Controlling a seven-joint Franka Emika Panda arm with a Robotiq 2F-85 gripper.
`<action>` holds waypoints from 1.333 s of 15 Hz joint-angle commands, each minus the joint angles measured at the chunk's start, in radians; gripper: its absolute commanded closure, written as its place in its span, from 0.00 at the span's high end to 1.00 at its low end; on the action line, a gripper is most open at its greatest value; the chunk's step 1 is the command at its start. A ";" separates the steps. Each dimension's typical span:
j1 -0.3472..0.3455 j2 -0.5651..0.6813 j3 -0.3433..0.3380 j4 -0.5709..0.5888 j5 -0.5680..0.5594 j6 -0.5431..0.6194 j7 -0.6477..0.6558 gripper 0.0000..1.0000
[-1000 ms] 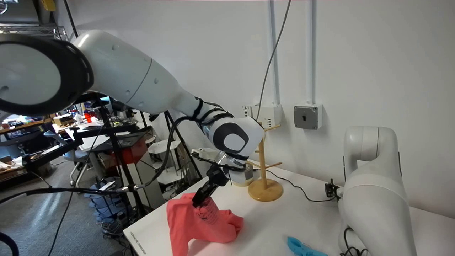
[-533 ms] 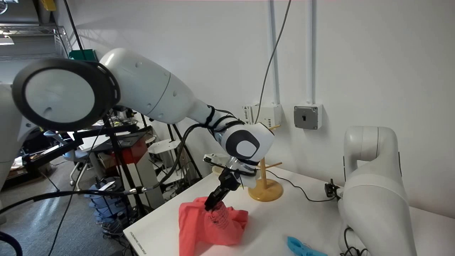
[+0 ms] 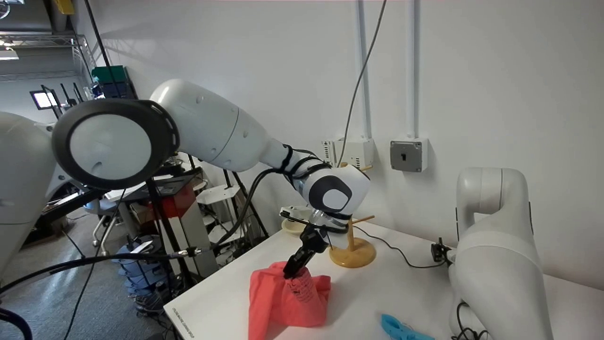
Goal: Fold the sweatshirt on the table then unfold it
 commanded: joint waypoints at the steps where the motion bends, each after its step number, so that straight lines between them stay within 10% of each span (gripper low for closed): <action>1: 0.014 0.046 -0.007 0.047 -0.051 0.080 -0.007 0.04; 13: 0.057 0.027 0.010 -0.137 -0.157 0.666 -0.117 0.04; 15: 0.057 0.017 0.020 -0.186 -0.147 0.764 -0.161 0.42; 20: 0.060 -0.023 0.049 -0.308 -0.127 0.961 -0.255 0.78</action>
